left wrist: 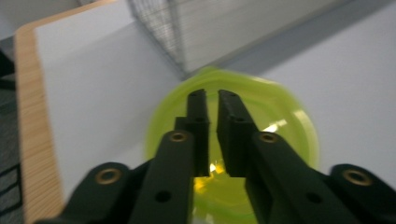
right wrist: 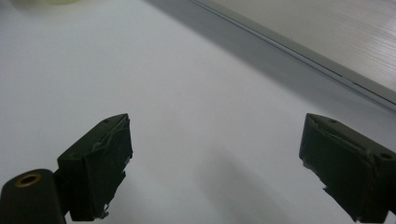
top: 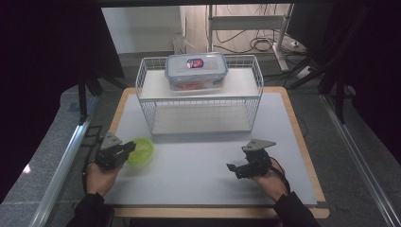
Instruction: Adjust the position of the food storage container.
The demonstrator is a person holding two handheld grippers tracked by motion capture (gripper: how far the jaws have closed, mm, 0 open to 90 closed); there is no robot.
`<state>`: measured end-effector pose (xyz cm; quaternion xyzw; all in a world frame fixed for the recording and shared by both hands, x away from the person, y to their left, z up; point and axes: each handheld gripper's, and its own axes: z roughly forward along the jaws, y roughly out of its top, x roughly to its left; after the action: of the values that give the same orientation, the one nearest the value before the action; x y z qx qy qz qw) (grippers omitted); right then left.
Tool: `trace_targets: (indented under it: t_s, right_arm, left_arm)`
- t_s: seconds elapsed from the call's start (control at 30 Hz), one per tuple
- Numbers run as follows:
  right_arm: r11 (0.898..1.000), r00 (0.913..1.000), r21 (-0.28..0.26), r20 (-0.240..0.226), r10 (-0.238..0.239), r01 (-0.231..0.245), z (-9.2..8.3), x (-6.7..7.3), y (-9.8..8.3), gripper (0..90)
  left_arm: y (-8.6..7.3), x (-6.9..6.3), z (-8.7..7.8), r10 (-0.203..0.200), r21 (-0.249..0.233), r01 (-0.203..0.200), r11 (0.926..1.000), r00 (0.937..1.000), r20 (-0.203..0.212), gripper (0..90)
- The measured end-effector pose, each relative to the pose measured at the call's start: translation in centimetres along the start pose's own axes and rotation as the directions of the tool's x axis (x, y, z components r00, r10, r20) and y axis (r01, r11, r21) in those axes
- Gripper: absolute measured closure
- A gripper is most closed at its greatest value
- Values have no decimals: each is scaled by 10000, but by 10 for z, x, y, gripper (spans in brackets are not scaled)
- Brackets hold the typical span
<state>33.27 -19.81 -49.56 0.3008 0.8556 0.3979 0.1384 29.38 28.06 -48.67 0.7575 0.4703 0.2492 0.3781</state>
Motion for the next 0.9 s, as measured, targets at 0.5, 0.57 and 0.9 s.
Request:
trace_targets:
  t_s: [0.5,0.57,0.9]
  right_arm:
    - [9995,9997,232,-124,-196,199,2,1,-1,108]
    - [9995,9997,236,-125,-198,201,2,1,-1,109]
    - [9992,9996,322,-81,-255,257,3,1,-2,112]
  left_arm:
    - [-19,34,11,-948,769,990,9921,9939,-567,900]
    - [-20,32,13,-921,845,967,9917,9941,-564,900]
    - [-20,24,14,-1122,887,1159,9893,9926,-463,900]
